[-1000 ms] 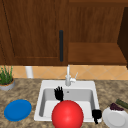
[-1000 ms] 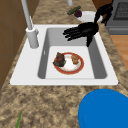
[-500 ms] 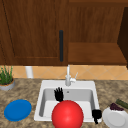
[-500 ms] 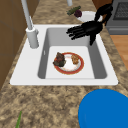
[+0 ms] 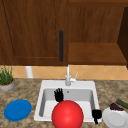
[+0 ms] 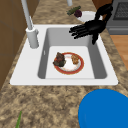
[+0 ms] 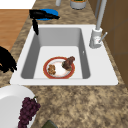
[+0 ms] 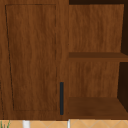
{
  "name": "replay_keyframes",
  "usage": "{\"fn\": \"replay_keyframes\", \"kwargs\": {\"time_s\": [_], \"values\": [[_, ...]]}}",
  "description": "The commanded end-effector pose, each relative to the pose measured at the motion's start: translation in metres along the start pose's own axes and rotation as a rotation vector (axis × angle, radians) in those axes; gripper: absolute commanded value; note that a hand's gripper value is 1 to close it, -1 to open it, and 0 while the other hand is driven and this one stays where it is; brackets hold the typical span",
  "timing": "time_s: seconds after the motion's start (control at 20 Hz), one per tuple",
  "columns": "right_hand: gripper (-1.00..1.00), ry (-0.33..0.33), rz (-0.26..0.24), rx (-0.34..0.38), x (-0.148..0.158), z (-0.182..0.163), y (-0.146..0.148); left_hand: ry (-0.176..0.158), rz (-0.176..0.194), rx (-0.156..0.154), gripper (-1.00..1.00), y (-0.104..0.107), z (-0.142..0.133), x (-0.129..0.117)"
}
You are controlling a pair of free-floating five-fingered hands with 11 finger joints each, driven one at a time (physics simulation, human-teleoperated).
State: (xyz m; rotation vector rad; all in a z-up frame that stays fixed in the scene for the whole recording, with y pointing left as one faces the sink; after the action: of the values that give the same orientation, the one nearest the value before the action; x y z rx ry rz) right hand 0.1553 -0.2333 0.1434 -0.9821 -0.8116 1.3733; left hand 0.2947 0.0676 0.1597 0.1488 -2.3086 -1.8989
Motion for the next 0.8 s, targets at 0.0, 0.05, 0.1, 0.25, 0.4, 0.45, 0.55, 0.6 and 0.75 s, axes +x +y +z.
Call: {"fn": "replay_keyframes", "kwargs": {"time_s": [0.0,0.05,0.1,0.25,0.4,0.45,0.55,0.6,0.75], "values": [[0.00,0.000,0.000,0.000,0.000,0.000,0.000,0.063,0.010,0.126,-1.00,0.002,0.000,0.005],[0.00,0.000,0.000,0.000,0.000,0.000,0.000,0.060,0.011,0.128,-1.00,0.002,0.001,0.006],[0.00,0.000,0.000,0.000,0.000,0.000,0.000,0.061,0.011,0.130,-1.00,0.002,0.001,0.007],[0.00,0.000,0.000,0.000,0.000,0.000,0.000,0.062,0.012,0.136,-1.00,0.003,0.001,0.010],[0.00,0.000,0.000,0.000,0.000,0.000,0.000,0.047,0.016,0.142,-1.00,0.004,0.000,0.009],[0.00,0.000,0.000,0.000,0.000,0.000,0.000,0.045,0.017,0.144,-1.00,0.006,-0.001,0.008],[0.00,0.000,0.000,0.000,0.000,0.000,0.000,0.042,0.019,0.149,-1.00,0.008,-0.002,0.006],[0.00,0.000,0.000,0.000,0.000,0.000,0.000,0.042,0.019,0.151,-1.00,0.010,-0.002,0.006],[0.00,0.000,0.000,0.000,0.000,0.000,0.000,0.033,0.040,0.120,-1.00,0.028,0.004,0.005]]}}
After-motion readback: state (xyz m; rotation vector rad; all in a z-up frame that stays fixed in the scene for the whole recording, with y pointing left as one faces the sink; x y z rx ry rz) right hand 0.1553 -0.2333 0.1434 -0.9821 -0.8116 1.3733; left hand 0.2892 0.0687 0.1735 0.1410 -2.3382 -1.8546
